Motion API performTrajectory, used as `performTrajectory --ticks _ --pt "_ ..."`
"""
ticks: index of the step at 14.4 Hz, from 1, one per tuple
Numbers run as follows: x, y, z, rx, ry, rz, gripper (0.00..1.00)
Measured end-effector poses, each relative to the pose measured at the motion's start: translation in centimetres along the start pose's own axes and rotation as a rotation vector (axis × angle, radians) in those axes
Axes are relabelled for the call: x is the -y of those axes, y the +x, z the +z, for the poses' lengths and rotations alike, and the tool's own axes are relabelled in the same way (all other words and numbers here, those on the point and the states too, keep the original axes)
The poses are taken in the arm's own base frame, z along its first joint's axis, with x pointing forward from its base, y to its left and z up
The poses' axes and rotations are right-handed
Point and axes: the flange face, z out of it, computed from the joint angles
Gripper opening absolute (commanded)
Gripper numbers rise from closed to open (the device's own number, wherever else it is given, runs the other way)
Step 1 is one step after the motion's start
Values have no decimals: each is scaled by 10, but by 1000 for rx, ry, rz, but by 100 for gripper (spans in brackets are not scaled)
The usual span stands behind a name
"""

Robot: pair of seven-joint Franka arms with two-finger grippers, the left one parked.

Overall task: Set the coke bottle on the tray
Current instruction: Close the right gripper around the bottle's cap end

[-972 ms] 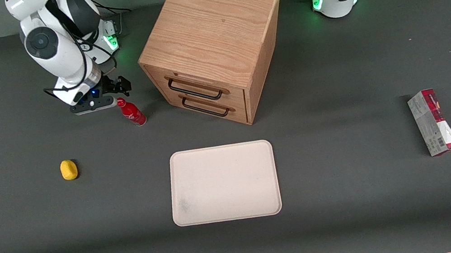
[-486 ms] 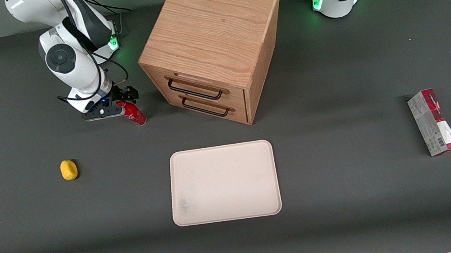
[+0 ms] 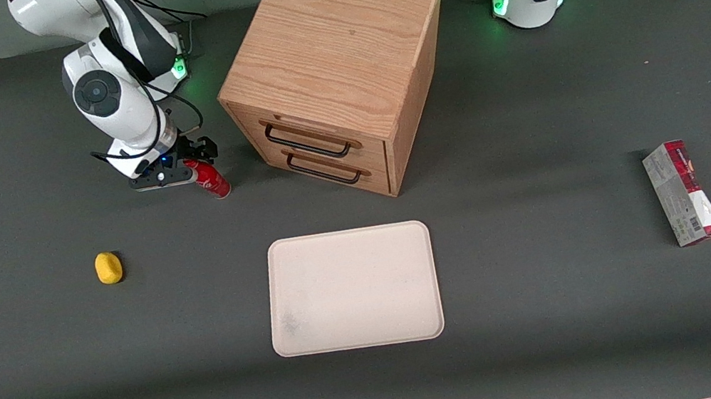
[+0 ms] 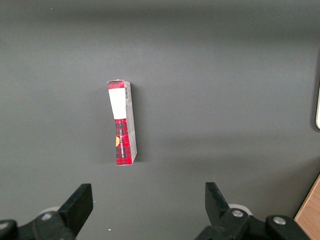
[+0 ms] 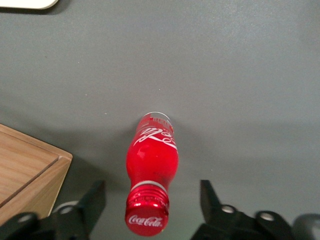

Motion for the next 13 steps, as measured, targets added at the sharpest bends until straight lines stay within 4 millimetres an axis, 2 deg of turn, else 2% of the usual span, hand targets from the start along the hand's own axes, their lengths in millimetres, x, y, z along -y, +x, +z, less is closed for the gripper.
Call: performTrajectory --ticks 3,5,9,11,13 --pt "0 0 -1 -1 1 0 17" --pt "0 0 -2 -3 2 0 5" --pt "1 3 -10 3 -1 1 2" --pt "4 8 -35 12 -4 3 2" --pt "7 13 -76 17 -5 3 2"
